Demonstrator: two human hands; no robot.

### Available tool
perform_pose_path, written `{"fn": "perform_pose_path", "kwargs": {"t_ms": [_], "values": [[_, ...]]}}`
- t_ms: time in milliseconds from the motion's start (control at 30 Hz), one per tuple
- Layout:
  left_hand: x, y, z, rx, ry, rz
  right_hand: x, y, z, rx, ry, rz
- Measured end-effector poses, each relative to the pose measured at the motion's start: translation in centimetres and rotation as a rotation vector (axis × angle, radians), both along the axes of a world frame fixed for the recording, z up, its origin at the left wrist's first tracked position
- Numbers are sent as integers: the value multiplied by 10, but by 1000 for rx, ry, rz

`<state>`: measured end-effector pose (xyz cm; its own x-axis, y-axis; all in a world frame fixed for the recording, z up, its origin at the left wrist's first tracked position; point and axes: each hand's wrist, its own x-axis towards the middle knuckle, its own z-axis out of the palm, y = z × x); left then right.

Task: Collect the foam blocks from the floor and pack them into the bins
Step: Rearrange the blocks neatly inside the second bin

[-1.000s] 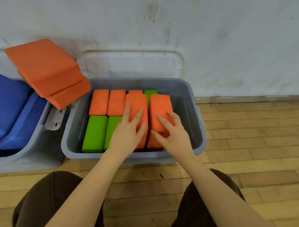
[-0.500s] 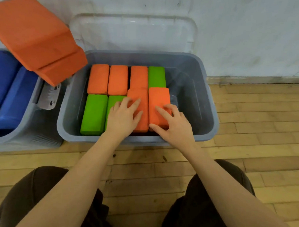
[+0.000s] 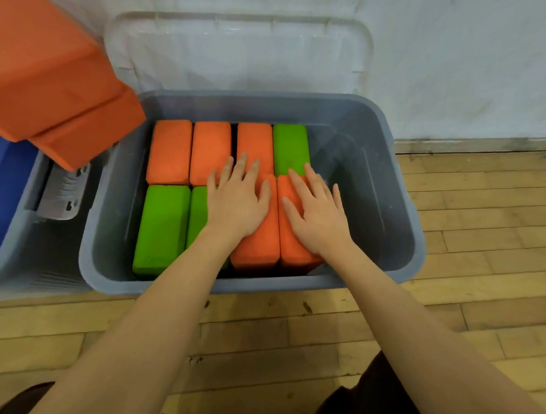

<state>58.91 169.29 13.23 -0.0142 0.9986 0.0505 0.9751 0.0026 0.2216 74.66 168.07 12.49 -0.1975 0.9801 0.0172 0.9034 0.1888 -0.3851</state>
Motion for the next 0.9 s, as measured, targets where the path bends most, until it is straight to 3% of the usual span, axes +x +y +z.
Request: {"fn": "perform_pose_path", "kwargs": {"t_ms": [200,567,767,900], "values": [[-3,-21,-34,-69,34,38,-4,1,-21,-189,-32,46],[2,-5,-32,-104,145,45,-3,4,-20,-110,-99,18],[-10,-6,-15,-218,67,-6,-8,4,-11,-165,-170,4],[-26,-19,23,-15,4,34,-27,2,11,-60,-151,-31]]}}
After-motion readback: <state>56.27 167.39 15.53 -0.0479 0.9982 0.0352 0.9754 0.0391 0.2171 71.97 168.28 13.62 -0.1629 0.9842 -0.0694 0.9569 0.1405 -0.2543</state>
